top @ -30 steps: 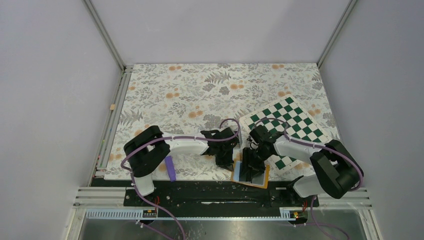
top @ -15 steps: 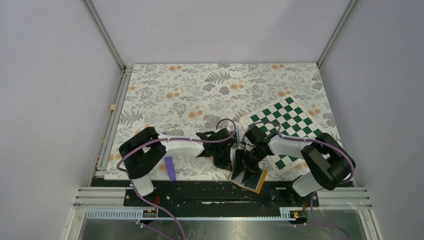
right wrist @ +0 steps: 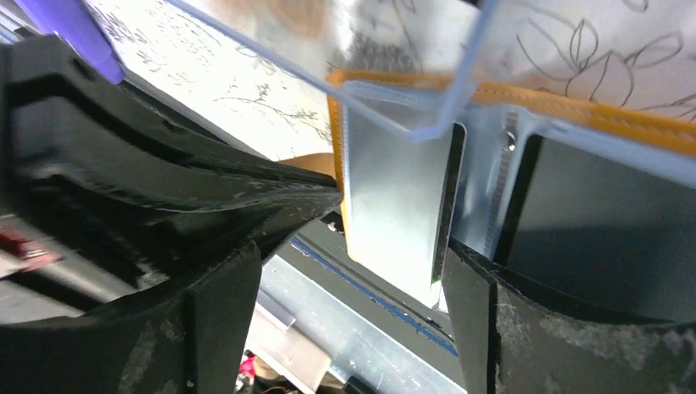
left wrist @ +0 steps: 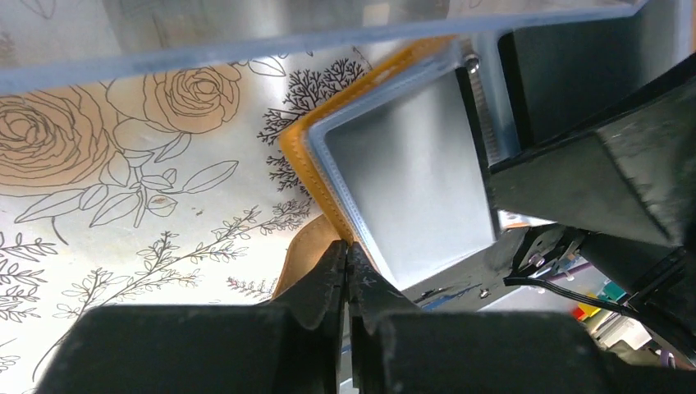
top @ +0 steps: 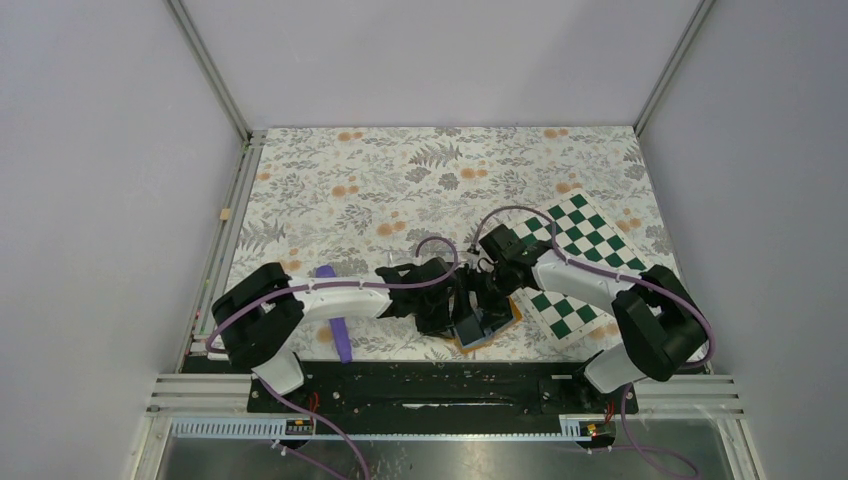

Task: Put the credit cards into the card holder
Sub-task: Insert the credit card into the card slot, then close the card holder at the center of the board.

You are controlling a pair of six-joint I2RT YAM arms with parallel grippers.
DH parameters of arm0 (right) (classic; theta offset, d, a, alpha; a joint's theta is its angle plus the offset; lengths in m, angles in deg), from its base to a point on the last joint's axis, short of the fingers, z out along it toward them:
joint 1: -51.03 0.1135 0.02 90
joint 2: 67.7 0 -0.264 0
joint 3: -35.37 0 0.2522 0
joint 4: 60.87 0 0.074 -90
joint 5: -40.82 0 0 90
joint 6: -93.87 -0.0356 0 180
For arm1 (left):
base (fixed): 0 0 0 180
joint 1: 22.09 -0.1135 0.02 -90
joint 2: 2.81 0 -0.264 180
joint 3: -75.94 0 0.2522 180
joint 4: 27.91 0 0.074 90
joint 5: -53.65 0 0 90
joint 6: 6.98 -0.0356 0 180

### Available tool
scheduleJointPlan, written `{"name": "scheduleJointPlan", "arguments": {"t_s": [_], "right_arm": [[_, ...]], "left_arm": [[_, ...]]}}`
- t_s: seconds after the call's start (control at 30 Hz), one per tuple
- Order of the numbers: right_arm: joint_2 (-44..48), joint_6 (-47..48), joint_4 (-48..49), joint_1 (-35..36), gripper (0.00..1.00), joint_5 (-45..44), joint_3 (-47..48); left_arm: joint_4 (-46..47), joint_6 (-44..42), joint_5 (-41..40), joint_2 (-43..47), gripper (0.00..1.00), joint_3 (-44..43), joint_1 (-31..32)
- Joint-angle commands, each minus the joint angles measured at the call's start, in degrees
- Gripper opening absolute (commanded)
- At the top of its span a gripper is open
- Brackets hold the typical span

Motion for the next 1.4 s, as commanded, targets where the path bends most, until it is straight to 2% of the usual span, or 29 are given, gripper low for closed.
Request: {"name": "scheduleJointPlan", "arguments": {"t_s": [0.0,0.27,0.47,0.57,0.7,0.87,1.07,1.23,1.37], "right_arm": [[2.4,5.4,-6.6,0.2,0.87,-4.9,5.4],[5.3,7.9,-14.4,0.1,0.89,-10.4,7.0],[7.4,9.6,-16.2,-0.2,0.91,-12.3,6.6],[7.2,10.4,-16.2,-3.0,0.92,-13.6,5.6],[5.0,13.3,-15.9,-9.9,0.91,-13.3,5.0],[0.1,16.5,-14.7,-14.8,0.91,-13.3,6.4],[-7.2,17.7,-11.1,-16.5,0.9,-9.9,7.4],[-10.8,19.6,-9.4,-17.2,0.89,-8.6,7.0],[-11.9,20.2,-7.7,-17.7,0.84,-2.7,5.5]], "left_arm": [[2.1,1.8,-0.7,1.8,0.06,-1.2,0.2],[-0.3,-0.7,-1.1,-0.2,0.08,-2.9,-0.5],[-3.1,-3.2,-2.2,-1.3,0.09,-4.8,-0.5],[-3.6,-3.9,-2.2,-1.8,0.09,-4.9,-0.5],[-5.4,-4.9,-2.6,-2.6,0.1,-5.5,-0.6],[-6.5,-5.3,-3.3,-3.2,0.11,-5.2,-0.7],[-6.1,-6.5,-2.5,-6.4,0.0,-6.2,-0.9],[-6.5,-8.0,-2.0,-9.5,0.0,-7.8,-0.9],[-6.4,-8.7,-1.9,-10.6,0.0,-8.3,-1.1]]}}
